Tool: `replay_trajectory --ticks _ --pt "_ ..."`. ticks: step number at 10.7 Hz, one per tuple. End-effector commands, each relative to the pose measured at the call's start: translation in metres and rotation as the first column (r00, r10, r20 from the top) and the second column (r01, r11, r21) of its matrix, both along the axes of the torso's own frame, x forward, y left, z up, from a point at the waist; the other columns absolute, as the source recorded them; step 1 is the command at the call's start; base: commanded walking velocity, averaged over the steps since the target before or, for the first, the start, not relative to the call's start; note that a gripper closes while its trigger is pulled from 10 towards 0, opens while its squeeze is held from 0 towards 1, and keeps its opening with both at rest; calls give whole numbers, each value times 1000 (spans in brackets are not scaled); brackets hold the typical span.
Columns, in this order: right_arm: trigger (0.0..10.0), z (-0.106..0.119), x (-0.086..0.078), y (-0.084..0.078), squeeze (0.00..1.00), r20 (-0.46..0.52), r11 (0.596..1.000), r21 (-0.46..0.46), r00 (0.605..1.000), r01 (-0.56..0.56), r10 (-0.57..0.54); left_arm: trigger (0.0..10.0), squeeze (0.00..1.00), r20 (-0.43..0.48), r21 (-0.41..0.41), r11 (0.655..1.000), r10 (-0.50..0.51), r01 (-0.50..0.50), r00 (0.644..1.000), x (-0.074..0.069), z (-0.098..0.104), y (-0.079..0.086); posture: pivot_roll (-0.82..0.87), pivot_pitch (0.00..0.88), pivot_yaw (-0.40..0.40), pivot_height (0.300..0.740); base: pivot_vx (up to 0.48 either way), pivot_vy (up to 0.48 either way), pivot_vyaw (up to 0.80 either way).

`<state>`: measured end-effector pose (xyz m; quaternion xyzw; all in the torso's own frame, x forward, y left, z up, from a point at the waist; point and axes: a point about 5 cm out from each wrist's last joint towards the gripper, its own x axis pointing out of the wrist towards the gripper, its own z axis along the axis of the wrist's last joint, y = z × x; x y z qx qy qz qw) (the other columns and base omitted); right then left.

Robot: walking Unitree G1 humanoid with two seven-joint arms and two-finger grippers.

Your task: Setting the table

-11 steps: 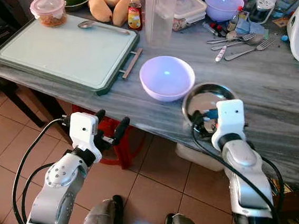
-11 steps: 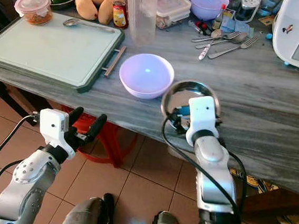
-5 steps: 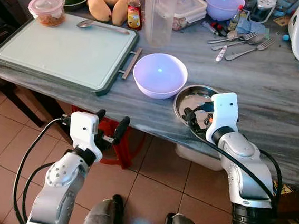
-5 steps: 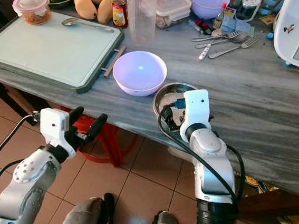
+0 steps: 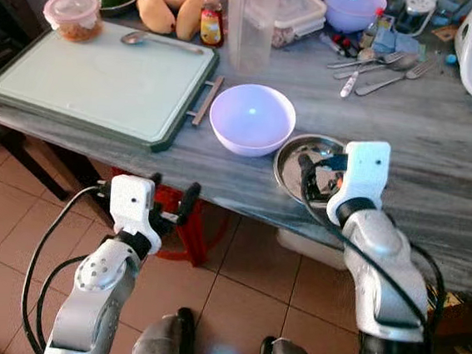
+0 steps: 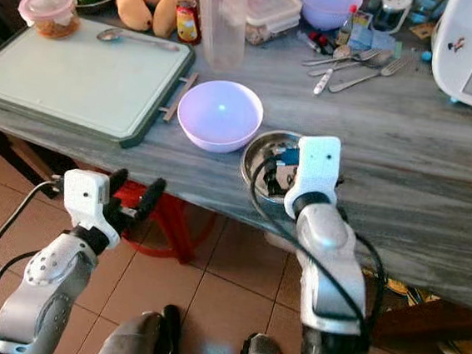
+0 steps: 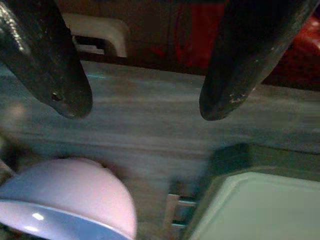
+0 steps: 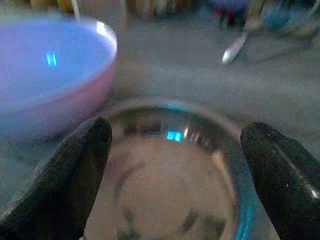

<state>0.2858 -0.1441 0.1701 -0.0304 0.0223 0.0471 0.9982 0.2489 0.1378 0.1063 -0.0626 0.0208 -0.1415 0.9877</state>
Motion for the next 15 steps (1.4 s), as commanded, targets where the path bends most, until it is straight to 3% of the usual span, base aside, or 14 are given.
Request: replay_trajectory --ticks 1,2,4,5,8,9,11,12,15 --pt "10000 10 -5 0 0 84 1000 13 997 1 -2 10000 0 -25 22 999 36 -35 999 1 -5 5 -52 133 56 740 0 0 0" --pt "10000 10 -13 -10 0 201 994 -71 977 89 -73 10000 0 -19 19 998 62 -62 998 5 -3 7 -47 123 48 740 0 0 0" --pt "10000 -9 -20 -17 871 199 988 -78 973 135 -118 10000 0 -17 9 998 68 -68 998 6 -4 3 -53 95 40 740 -137 0 0" --pt "10000 -16 -23 -14 1000 205 989 -90 974 120 -99 10000 0 -21 -8 997 81 -81 996 8 -5 2 -60 91 40 740 -270 0 0" --pt "10000 -19 -23 -12 1000 257 986 -122 963 111 -77 10000 0 -8 -26 996 81 -81 997 12 -3 -3 -64 82 37 740 -270 0 0" --pt "10000 -22 -24 -15 0 244 988 -106 966 113 -85 10000 0 1 -29 995 90 -90 996 14 -1 -1 -63 81 36 740 -292 0 0" --pt "10000 -24 -33 -18 0 277 972 -214 960 98 -36 10000 0 3 -19 994 111 -111 994 13 -3 5 -63 86 22 740 -300 0 0" --pt "10000 -34 -44 -25 0 232 975 -179 968 134 -90 10000 0 -15 -3 990 141 -141 990 7 -9 14 -65 79 23 740 -296 0 0" --pt "10000 -56 -55 -45 0 126 961 -125 964 248 -232 10000 0 -32 30 984 175 -174 984 -1 -18 27 -64 54 31 740 -298 0 0"
